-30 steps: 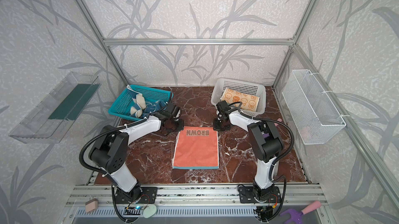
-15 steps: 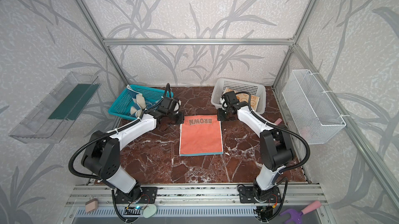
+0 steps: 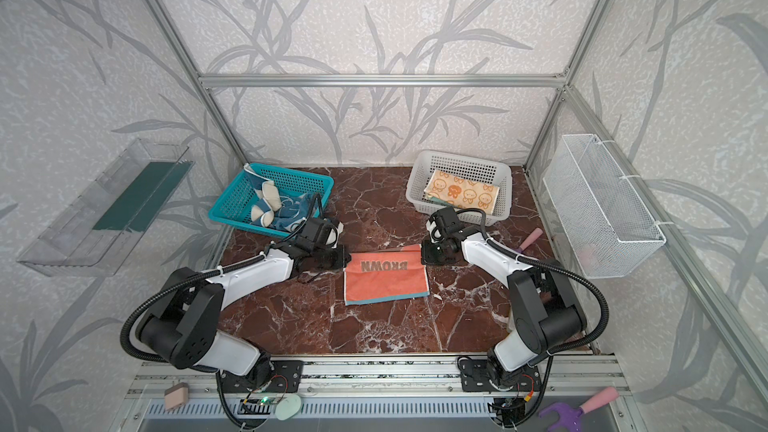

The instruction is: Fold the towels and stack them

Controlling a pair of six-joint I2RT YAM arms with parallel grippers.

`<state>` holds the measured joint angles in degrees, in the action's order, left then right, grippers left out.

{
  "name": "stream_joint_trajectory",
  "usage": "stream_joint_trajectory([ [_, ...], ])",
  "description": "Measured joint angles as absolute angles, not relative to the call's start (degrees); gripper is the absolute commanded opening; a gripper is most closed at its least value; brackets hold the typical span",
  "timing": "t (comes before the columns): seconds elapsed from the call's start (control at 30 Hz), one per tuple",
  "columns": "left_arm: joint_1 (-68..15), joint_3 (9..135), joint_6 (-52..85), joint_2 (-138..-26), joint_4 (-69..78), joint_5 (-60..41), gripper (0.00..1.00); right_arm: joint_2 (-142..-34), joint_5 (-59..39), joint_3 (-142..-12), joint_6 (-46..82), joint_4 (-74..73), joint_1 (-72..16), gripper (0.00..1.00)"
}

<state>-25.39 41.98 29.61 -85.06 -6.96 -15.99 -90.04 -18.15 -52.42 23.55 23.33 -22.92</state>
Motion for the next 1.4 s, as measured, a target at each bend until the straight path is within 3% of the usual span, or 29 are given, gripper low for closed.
stream_joint_trajectory([
  [0.57, -27.77, 36.42, 32.69, -74.76, -5.67, -16.25, 0.0, -83.07, -18.96, -52.14, 22.72, 26.15, -22.98, 0.0],
  [0.77, -31.73, 28.97, 36.4, -76.16, -2.46, -16.19, 0.0, -84.31, -20.25, -45.43, 22.68, 25.43, -23.03, 0.0],
  [1.07, -32.69, 28.75, 38.11, -76.53, -1.58, -15.07, 0.0, -86.02, -20.64, -44.51, 22.41, 25.06, -23.03, 0.0],
  [1.13, -32.71, 28.88, 38.02, -75.33, -2.59, -14.9, 0.12, -85.6, -20.67, -44.71, 22.02, 25.69, -23.03, 0.07],
  [1.2, -32.86, 29.12, 37.78, -73.56, -4.03, -14.61, 0.31, -85.12, -20.67, -45.34, 21.37, 26.96, -23.03, 0.25],
  [1.23, -32.84, 29.26, 37.67, -72.55, -5.23, -14.37, 0.35, -84.82, -20.4, -45.65, 21.02, 27.79, -23.03, 0.31],
  [1.3, -32.84, 29.43, 37.17, -69.76, -8.03, -13.67, 0.38, -83.72, -20.34, -46.3, 20.23, 30.04, -22.92, 0.39],
  [1.4, -32.77, 29.52, 36.71, -63.83, -11.92, -12.14, 0.38, -81.06, -19.75, -47.31, 19.42, 33.45, -22.9, 0.41],
])
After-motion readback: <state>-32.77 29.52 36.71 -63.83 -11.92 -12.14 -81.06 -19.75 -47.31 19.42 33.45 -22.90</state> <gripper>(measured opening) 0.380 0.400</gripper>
